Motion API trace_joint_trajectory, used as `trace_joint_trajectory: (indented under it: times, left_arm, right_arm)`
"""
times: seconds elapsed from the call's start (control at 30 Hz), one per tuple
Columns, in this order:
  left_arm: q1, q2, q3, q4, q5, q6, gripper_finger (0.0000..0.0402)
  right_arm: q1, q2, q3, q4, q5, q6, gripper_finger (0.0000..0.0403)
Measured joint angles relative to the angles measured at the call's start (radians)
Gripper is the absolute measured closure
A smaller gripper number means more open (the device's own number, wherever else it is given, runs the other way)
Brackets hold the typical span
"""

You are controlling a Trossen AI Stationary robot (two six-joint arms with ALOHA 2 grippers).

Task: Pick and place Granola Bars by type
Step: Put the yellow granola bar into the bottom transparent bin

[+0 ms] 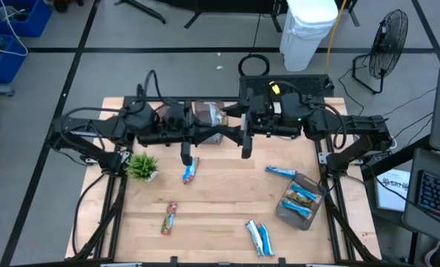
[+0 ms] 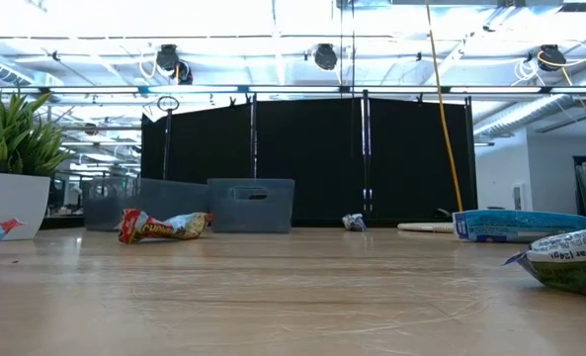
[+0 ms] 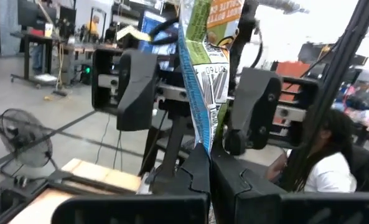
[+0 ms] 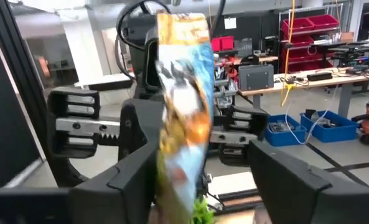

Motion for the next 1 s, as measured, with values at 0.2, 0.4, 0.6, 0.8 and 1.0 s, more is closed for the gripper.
trace_joint_trajectory:
  times: [0.2,0.4,0.6,0.8,1.0]
  left_arm:
    - [0.0,0.0,-0.002,-0.011,0.001,0.0,0.0401]
    - [0.0,0.002,-0.002,-0.012,-0.001,0.0,0.0401]
    - [0.0,0.002,-0.002,-0.013,-0.002,-0.003,0.0383]
    - [0.0,-0.006,-0.002,-0.037,0.003,-0.019,0.0329]
    - [0.0,-0.043,-0.002,-0.038,0.048,-0.02,0.0238]
  right_arm:
    - [0.0,-0.001,0.0,0.01,-0.001,-0.018,0.0256]
    - [0.0,-0.001,0.0,0.01,-0.002,-0.02,0.0324]
    - [0.0,-0.001,0.0,0.009,-0.003,-0.023,0.0365]
    - [0.0,-0.011,0.0,-0.004,0.001,-0.041,0.0366]
    - [0.0,-0.055,-0.001,-0.11,0.002,-0.022,0.0375]
